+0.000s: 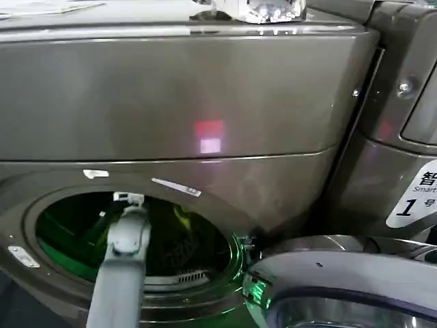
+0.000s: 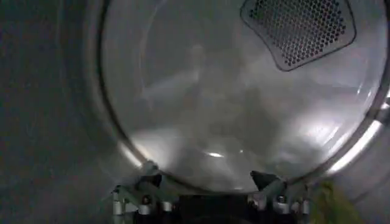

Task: Grasp the clothes from the dryer.

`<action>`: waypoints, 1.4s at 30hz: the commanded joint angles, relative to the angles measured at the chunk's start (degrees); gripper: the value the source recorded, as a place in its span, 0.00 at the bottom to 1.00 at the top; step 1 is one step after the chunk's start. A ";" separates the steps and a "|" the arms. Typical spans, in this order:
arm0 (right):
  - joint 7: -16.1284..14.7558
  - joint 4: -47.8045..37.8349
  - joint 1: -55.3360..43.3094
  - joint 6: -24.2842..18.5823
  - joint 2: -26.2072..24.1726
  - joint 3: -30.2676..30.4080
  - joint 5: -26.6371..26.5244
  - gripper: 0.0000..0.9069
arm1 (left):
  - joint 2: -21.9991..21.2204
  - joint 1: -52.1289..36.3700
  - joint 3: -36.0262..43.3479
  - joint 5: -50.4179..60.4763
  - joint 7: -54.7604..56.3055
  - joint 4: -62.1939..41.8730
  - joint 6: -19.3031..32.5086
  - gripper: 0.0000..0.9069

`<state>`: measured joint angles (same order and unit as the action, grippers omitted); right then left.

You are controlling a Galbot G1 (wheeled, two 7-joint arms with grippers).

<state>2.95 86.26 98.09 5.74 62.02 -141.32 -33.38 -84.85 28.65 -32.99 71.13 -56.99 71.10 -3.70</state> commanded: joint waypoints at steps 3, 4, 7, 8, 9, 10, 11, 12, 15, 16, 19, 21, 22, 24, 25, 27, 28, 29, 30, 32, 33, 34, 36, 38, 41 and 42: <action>-0.07 0.29 -0.05 0.05 0.03 -0.02 0.54 1.00 | 0.71 -3.56 -0.28 11.71 -20.26 -4.64 10.47 1.00; -0.05 0.34 -0.09 0.06 0.03 -0.01 0.54 1.00 | 0.69 -3.79 -0.11 11.13 -20.23 -4.81 10.35 1.00; -0.02 0.56 -0.17 0.09 0.10 0.10 0.57 1.00 | 0.31 -4.21 0.21 10.15 -20.21 -5.18 9.74 1.00; -0.01 0.64 -0.17 0.09 0.15 0.13 0.57 1.00 | 0.06 -4.32 0.28 9.90 -20.18 -5.39 9.37 1.00; 0.00 0.67 -0.17 0.09 0.20 0.12 0.57 1.00 | -0.05 -4.35 0.40 9.54 -20.17 -5.58 9.13 1.00; 0.00 0.65 -0.12 0.06 0.23 0.13 0.57 1.00 | -0.21 -4.43 0.64 9.35 -20.16 -5.89 8.93 1.00; -0.02 0.65 -0.10 0.05 0.30 0.16 0.57 1.00 | -0.32 -4.49 0.83 9.36 -20.16 -6.31 8.84 1.00; -0.04 0.71 -0.11 0.03 0.35 0.22 0.59 1.00 | -0.46 -4.65 0.98 9.56 -20.14 -6.82 8.74 1.00; -0.03 0.79 -0.29 -0.03 0.39 0.50 0.63 1.00 | -0.59 -5.20 1.51 11.25 -20.13 -9.01 8.58 1.00; -0.02 0.78 -0.34 -0.04 0.38 0.58 0.64 1.00 | -0.55 -5.46 1.63 11.47 -20.09 -9.67 8.36 1.00; -0.01 1.13 -0.54 0.00 0.37 0.94 0.69 1.00 | -0.12 -6.45 2.04 11.56 -19.04 -11.89 8.12 1.00; -0.01 1.09 -0.63 0.01 0.27 1.01 0.81 1.00 | 0.30 -6.86 2.47 11.69 -18.59 -13.06 8.13 1.00; 0.02 1.16 -0.80 0.04 0.13 1.09 0.87 1.00 | 0.51 -7.12 2.63 11.81 -18.42 -13.95 8.14 1.00; 0.07 1.16 -1.06 0.17 -0.12 1.03 0.88 1.00 | 0.74 -7.16 2.72 11.53 -18.44 -14.63 8.10 1.00; 0.08 1.07 -1.03 0.14 -0.14 1.08 0.91 1.00 | 0.78 -7.23 2.64 10.96 -18.32 -15.13 8.09 1.00; 0.05 1.11 -0.94 0.08 -0.02 1.21 0.91 1.00 | 0.80 -7.56 2.51 10.43 -18.11 -16.07 8.03 1.00; 0.07 1.14 -0.97 0.08 0.03 1.25 0.90 1.00 | 0.80 -7.78 2.52 9.69 -18.08 -16.68 7.94 1.00; 0.06 1.14 -0.97 0.07 0.07 1.24 0.91 1.00 | 0.78 -7.86 2.51 9.43 -17.93 -17.00 7.90 1.00; 0.08 1.17 -0.95 0.06 0.11 1.30 0.90 1.00 | 0.72 -7.93 2.49 8.98 -17.62 -17.39 7.82 1.00; 0.08 1.26 -0.96 0.03 0.20 1.38 0.90 1.00 | 0.65 -8.07 2.52 7.66 -17.56 -18.04 7.75 1.00; 0.09 1.35 -1.01 0.05 0.28 1.46 0.89 1.00 | 0.65 -8.15 2.58 6.78 -17.67 -18.42 7.88 1.00; 0.11 1.41 -1.08 0.06 0.30 1.57 0.89 1.00 | 0.64 -8.18 2.59 6.23 -17.78 -18.61 8.00 1.00; 0.13 1.46 -1.16 0.06 0.30 1.68 0.91 1.00 | 0.64 -8.11 2.66 5.17 -18.25 -18.63 8.23 0.90; 0.15 1.51 -1.26 0.06 0.28 1.87 0.91 1.00 | 0.67 -8.08 2.86 3.56 -18.82 -18.55 8.28 0.11; 0.16 1.54 -1.45 0.06 0.24 2.16 0.95 1.00 | 0.61 -7.96 3.16 1.83 -19.27 -18.41 8.26 0.00; 0.16 1.50 -1.46 0.05 0.22 2.24 0.96 1.00 | 0.53 -7.94 3.15 1.92 -19.33 -18.36 8.35 0.00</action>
<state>3.10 87.76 96.71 5.80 62.29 -139.26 -32.43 -84.16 20.42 -30.02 76.52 -75.45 54.32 4.49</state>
